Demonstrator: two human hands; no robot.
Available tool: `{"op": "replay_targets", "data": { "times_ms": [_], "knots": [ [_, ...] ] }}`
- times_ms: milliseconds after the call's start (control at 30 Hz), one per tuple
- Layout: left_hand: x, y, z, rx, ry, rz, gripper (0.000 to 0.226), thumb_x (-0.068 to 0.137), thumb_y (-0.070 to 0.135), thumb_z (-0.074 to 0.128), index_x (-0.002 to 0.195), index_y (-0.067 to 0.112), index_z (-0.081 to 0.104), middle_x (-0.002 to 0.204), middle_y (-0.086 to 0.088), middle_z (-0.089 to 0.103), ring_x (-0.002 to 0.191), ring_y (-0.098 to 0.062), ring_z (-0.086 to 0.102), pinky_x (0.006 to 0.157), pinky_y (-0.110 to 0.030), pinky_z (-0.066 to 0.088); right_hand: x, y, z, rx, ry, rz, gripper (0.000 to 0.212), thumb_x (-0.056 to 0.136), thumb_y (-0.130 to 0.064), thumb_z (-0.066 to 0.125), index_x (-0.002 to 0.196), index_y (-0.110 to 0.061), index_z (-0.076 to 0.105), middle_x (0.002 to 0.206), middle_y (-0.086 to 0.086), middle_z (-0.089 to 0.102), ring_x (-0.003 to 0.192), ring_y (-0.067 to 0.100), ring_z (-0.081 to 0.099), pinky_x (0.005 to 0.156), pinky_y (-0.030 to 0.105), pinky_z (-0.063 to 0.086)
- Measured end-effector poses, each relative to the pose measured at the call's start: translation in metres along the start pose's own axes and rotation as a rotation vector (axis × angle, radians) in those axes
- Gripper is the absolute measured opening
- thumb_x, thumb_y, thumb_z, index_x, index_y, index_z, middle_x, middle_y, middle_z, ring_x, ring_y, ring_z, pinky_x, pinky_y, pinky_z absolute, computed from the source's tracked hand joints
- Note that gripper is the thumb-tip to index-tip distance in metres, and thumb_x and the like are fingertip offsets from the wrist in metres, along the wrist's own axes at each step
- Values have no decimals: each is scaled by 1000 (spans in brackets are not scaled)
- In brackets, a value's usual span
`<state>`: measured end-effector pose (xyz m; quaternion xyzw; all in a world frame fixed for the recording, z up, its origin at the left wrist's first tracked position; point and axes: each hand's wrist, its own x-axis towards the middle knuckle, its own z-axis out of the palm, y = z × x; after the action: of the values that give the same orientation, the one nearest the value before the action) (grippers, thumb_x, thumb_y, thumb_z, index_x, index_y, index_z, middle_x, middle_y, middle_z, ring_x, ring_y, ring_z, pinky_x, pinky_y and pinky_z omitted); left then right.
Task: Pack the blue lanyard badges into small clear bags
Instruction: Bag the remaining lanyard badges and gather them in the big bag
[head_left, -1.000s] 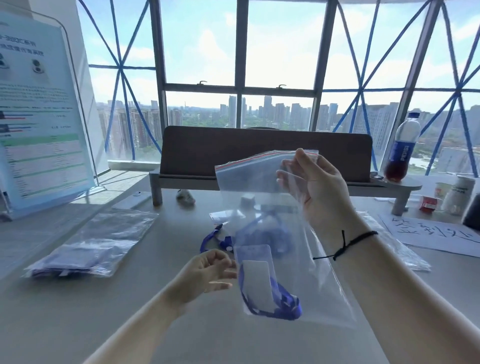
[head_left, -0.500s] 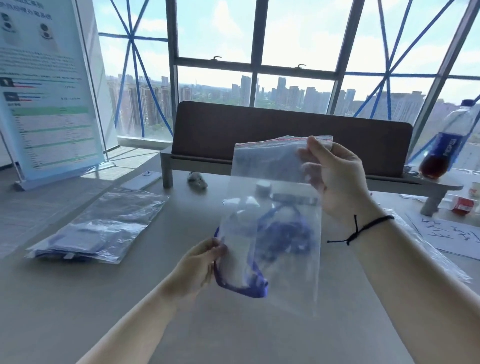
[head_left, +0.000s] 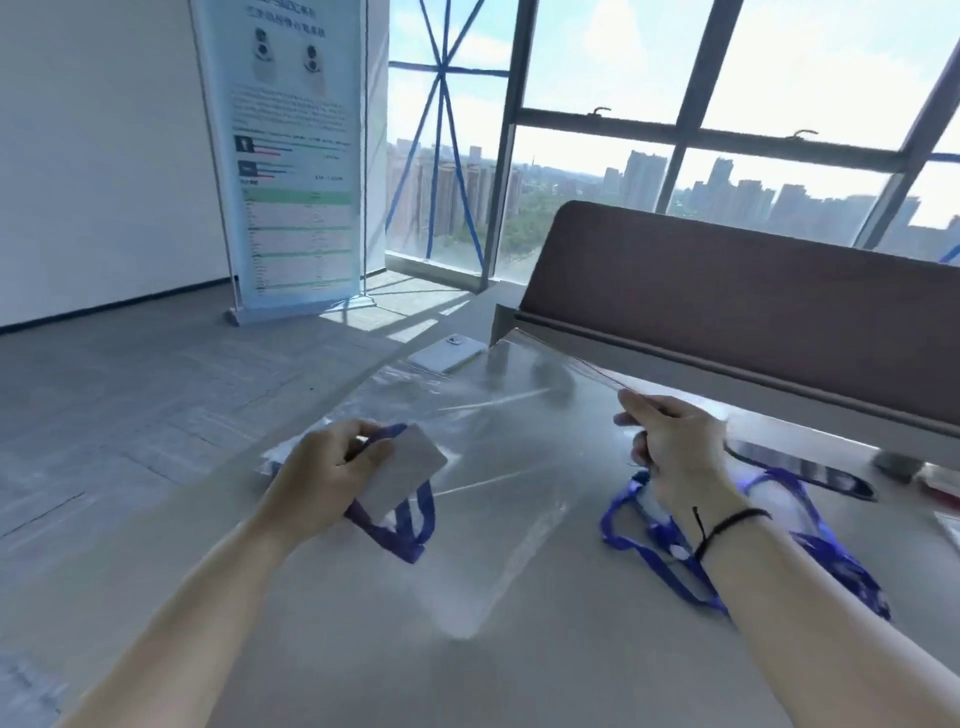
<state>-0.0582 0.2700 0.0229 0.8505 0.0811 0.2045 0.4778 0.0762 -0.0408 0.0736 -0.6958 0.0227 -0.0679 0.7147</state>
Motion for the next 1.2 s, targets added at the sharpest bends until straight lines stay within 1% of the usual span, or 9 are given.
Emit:
{"op": "replay_targets", "data": {
  "times_ms": [233, 467, 533, 600, 700, 767, 867, 933, 1200],
  "knots": [
    [44, -48, -44, -78, 305, -139, 14, 83, 31, 80, 90, 20, 75, 59, -2, 70, 47, -10, 62, 41, -23, 48, 47, 15, 109, 132, -128, 247, 14, 84, -12, 79, 89, -7, 68, 71, 8, 68, 38, 8, 51, 46, 20, 52],
    [56, -89, -29, 282, 414, -166, 19, 87, 31, 75, 92, 13, 72, 76, -4, 74, 75, -26, 71, 64, -25, 45, 102, 55, 186, -102, -141, 261, 18, 88, -22, 76, 95, -7, 71, 73, 7, 65, 38, 10, 51, 39, 20, 45],
    [57, -91, -23, 328, 446, -165, 14, 89, 29, 71, 86, 15, 69, 73, -2, 74, 74, -27, 71, 63, -25, 44, 109, 68, 197, -111, -97, 268, 33, 88, -28, 76, 106, -2, 67, 77, 7, 63, 50, 16, 60, 46, 25, 51],
    [57, -93, -20, 341, 464, -170, 14, 90, 27, 68, 83, 15, 68, 75, -2, 74, 75, -28, 69, 63, -24, 41, 105, 77, 202, -389, -2, 151, 54, 84, -39, 77, 119, -2, 59, 103, 9, 65, 85, 27, 68, 70, 33, 56],
    [56, -94, -20, 371, 461, -176, 14, 91, 29, 66, 84, 17, 67, 77, -1, 73, 77, -27, 67, 64, -26, 41, 58, 78, 204, -836, -86, -322, 54, 85, -46, 71, 128, -16, 58, 132, 7, 56, 124, 28, 52, 103, 42, 43],
    [56, -93, -19, 382, 449, -204, 14, 91, 32, 65, 86, 20, 67, 80, 0, 73, 81, -27, 65, 65, -28, 43, 13, 76, 205, -911, -362, -537, 53, 87, -56, 65, 131, -28, 58, 142, -2, 53, 132, 22, 48, 111, 47, 36],
    [56, -93, -19, 374, 438, -218, 13, 90, 34, 64, 86, 21, 66, 81, 2, 73, 84, -28, 66, 65, -30, 46, -33, 84, 202, -1061, -804, -474, 66, 89, -74, 42, 148, -44, 37, 160, -16, 28, 150, 9, 20, 124, 48, 9],
    [55, -92, -19, 378, 433, -233, 14, 90, 34, 64, 86, 21, 67, 83, 1, 74, 86, -29, 66, 67, -31, 48, -40, 92, 198, -1171, -917, -426, 66, 92, -76, 29, 152, -50, 20, 165, -19, 10, 152, 4, 1, 124, 45, -5],
    [54, -94, -17, 409, 421, -256, 17, 90, 40, 63, 91, 24, 69, 91, -1, 73, 91, -30, 66, 73, -34, 51, -34, 100, 183, -1295, -849, -470, 65, 94, -74, 10, 154, -50, 7, 165, -20, 1, 152, 4, -5, 124, 43, -6]
  ]
}}
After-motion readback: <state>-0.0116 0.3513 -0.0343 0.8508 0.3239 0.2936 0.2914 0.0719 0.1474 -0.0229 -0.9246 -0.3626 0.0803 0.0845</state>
